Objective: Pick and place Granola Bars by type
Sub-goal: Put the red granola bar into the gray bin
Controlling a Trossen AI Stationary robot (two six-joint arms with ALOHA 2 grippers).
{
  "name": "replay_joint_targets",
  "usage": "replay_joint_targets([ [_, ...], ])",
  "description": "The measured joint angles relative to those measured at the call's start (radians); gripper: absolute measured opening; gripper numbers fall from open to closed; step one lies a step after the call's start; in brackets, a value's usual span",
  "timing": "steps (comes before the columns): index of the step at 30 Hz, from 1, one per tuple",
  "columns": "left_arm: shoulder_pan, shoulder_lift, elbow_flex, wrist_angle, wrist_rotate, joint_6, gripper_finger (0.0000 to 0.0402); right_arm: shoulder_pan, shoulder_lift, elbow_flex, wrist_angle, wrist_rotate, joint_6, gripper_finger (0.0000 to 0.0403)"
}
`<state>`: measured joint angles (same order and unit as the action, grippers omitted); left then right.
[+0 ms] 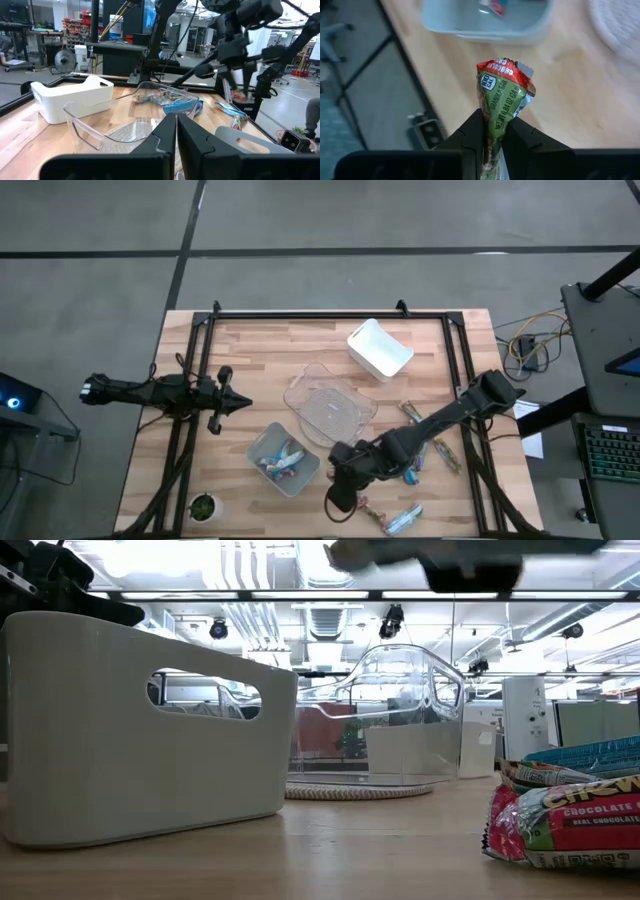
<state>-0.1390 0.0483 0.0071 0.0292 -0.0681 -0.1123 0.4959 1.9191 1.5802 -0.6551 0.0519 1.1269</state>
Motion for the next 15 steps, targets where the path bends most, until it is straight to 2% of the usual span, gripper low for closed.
replay_joint_targets([
  [5, 0.000, 0.000, 0.000, 0.000, 0.000, 0.000, 0.0000, -0.021, -0.002, 0.002, 0.094, -0.052, -0.054, 0.0047],
  [15, 0.000, 0.000, 0.000, 0.000, 0.000, 0.000, 0.0000, -0.083, -0.001, 0.102, 0.074, -0.102, -0.213, 0.0047],
])
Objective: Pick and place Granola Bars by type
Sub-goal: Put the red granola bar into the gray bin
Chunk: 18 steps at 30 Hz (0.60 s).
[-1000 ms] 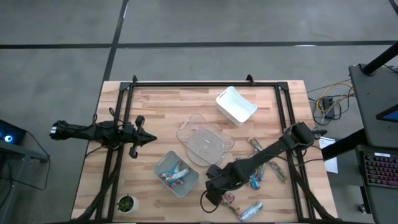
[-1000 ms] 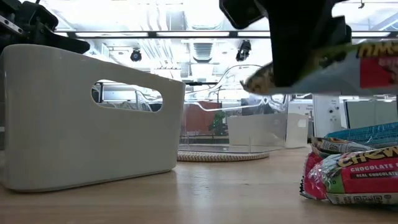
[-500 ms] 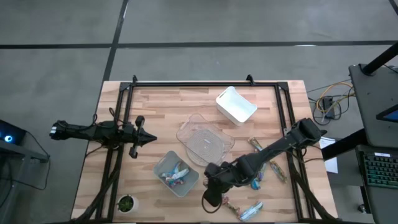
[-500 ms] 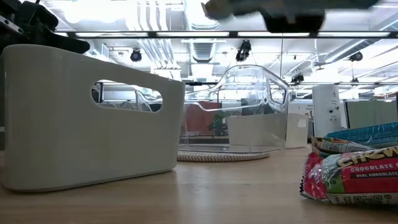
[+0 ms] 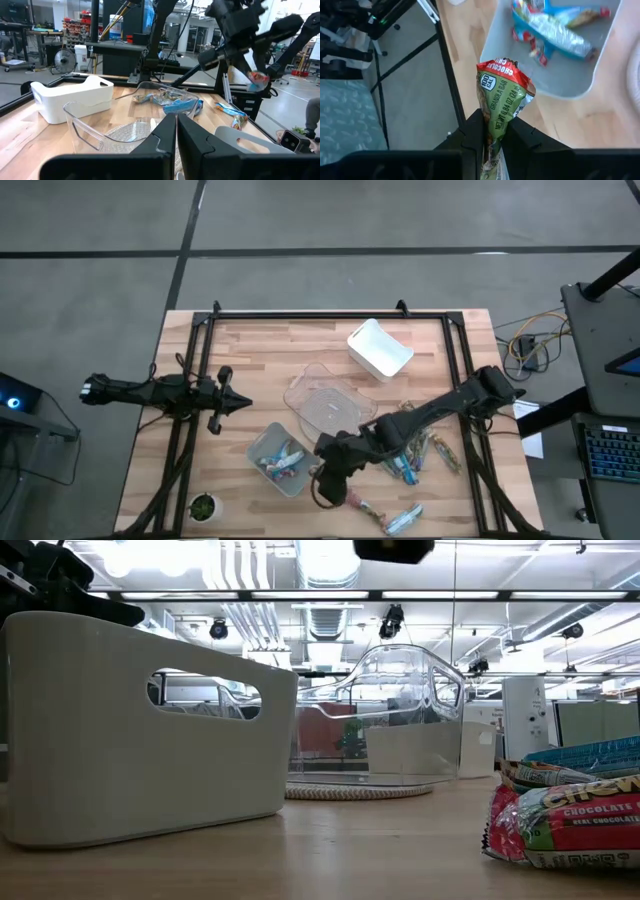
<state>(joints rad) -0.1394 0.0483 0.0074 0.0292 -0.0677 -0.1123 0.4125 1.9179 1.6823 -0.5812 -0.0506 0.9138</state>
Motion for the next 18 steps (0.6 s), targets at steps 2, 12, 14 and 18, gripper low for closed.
replay_joint_targets([
  [2, 0.000, 0.000, 0.000, 0.000, 0.000, 0.000, 0.0000, -0.017, 0.000, 0.021, -0.020, -0.003, -0.028, 0.0047],
  [12, 0.000, 0.000, 0.000, 0.000, 0.000, 0.000, 0.0000, -0.079, 0.002, 0.065, -0.058, -0.011, -0.088, 0.0047],
  [14, 0.000, 0.000, 0.000, 0.000, 0.000, 0.000, 0.0000, -0.080, 0.002, 0.065, -0.058, -0.011, -0.088, 0.0047],
  [18, 0.000, 0.000, 0.000, 0.000, 0.000, 0.000, 0.0000, -0.080, 0.016, 0.066, -0.034, -0.035, -0.087, 0.0047],
])
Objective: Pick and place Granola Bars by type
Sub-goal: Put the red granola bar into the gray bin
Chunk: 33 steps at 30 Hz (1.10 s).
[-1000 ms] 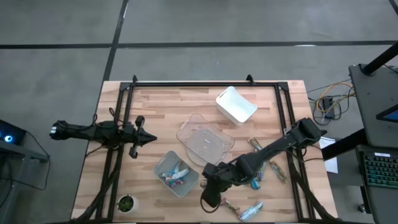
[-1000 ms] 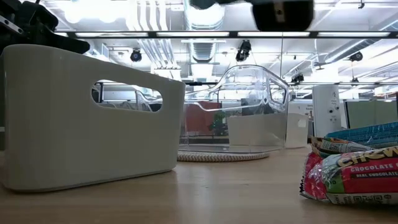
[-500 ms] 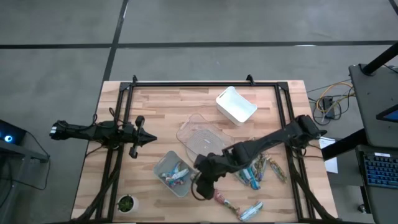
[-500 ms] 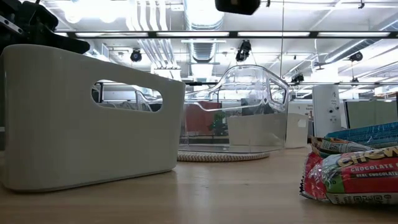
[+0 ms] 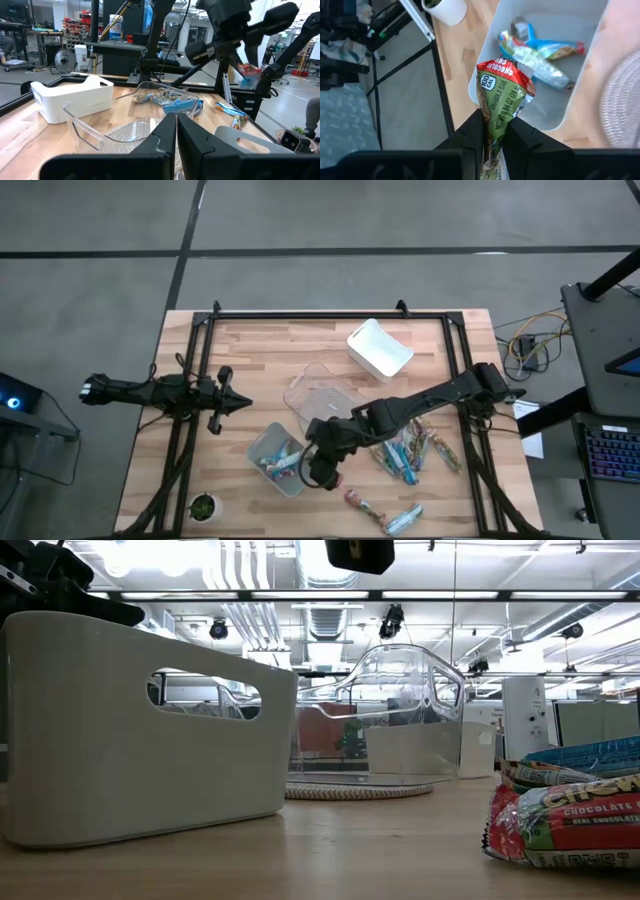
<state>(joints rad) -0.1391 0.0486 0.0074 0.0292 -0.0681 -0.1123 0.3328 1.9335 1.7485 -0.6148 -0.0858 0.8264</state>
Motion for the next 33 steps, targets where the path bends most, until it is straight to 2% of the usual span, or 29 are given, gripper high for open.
replay_joint_targets([
  [8, 0.000, 0.001, 0.000, 0.000, 0.000, 0.000, 0.0000, -0.002, 0.049, 0.019, 0.074, -0.036, 0.031, 0.0047],
  [15, 0.000, 0.003, 0.000, 0.000, 0.000, 0.000, 0.0000, -0.022, 0.150, 0.181, 0.064, -0.095, 0.011, 0.0047],
  [24, 0.000, 0.008, 0.000, 0.000, -0.001, 0.000, 0.0000, -0.059, 0.284, 0.431, -0.144, -0.109, -0.071, 0.0047],
  [33, 0.000, 0.008, 0.000, 0.000, -0.002, 0.000, 0.0000, -0.114, 0.379, 0.500, -0.208, -0.110, -0.063, 0.0047],
])
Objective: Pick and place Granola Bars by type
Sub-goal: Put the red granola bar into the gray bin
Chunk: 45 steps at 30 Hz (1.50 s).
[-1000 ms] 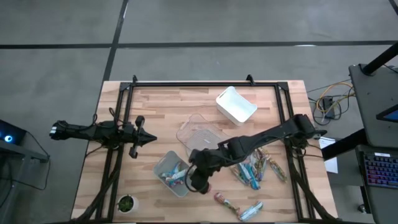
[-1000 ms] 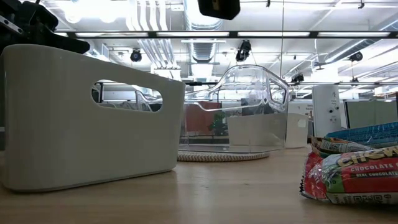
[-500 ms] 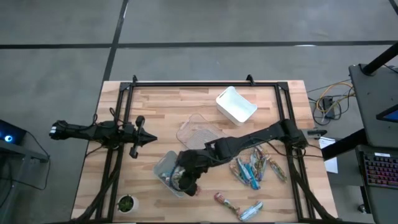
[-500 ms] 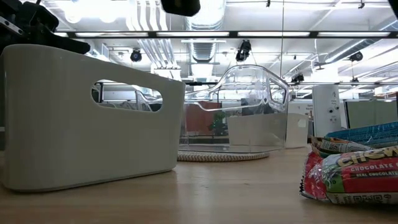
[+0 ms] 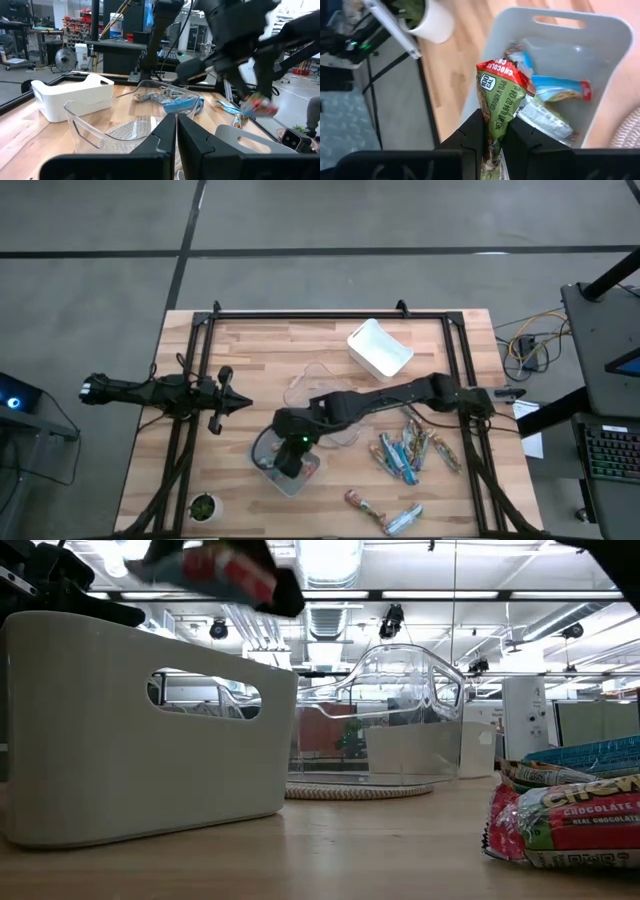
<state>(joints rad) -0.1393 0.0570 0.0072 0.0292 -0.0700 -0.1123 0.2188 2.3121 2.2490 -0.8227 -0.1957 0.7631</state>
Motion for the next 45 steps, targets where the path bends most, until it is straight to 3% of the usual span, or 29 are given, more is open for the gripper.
replay_joint_targets([
  [21, 0.000, 0.000, 0.000, 0.000, -0.001, 0.000, 0.0000, -0.045, 0.035, 0.001, 0.002, -0.016, 0.104, 0.0042],
  [31, 0.000, 0.000, 0.000, 0.000, -0.001, 0.000, 0.0000, -0.045, 0.031, 0.093, -0.040, -0.022, 0.122, 0.0023],
  [45, 0.000, 0.000, 0.000, 0.000, -0.002, 0.000, 0.0000, -0.026, 0.070, 0.100, -0.124, -0.020, 0.166, 0.0022],
])
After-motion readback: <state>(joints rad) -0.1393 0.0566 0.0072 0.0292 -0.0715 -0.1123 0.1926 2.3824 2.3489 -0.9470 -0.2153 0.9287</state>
